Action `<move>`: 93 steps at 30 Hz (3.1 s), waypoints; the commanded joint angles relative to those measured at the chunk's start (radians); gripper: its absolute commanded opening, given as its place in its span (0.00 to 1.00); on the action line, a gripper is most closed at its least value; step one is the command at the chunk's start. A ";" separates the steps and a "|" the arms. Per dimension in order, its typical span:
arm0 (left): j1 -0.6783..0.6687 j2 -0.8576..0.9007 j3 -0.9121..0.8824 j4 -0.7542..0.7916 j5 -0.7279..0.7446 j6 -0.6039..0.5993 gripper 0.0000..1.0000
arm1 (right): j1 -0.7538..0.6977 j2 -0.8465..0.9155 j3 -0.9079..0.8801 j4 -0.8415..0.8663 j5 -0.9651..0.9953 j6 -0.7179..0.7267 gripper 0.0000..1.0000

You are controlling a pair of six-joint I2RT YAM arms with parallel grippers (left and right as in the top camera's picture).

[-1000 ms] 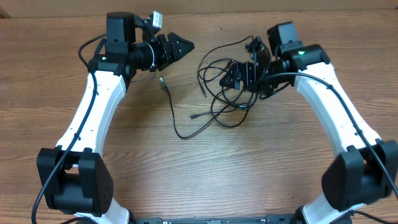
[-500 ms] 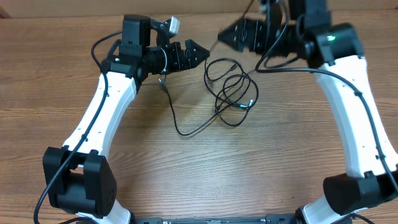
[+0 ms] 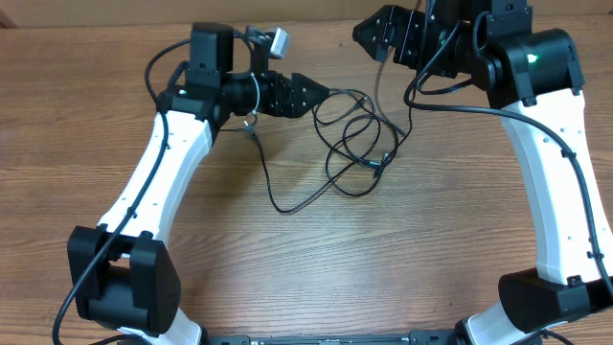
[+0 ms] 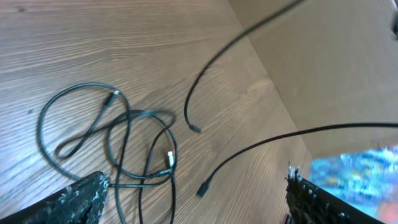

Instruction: Untangle cables

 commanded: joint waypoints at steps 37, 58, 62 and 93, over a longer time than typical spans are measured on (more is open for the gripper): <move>-0.518 -0.018 0.010 0.245 -0.593 0.246 1.00 | -0.207 -0.013 0.016 -0.012 -0.183 0.292 0.94; -0.428 -0.016 0.010 0.090 -0.562 -1.194 1.00 | -0.265 -0.013 0.016 0.065 -0.391 0.488 1.00; -0.413 -0.016 0.010 0.092 -0.396 -1.226 1.00 | -0.265 -0.013 0.016 0.065 -0.353 0.476 1.00; -0.658 0.103 0.010 0.428 -1.017 -0.295 1.00 | -0.259 -0.006 0.015 0.204 -0.365 0.540 1.00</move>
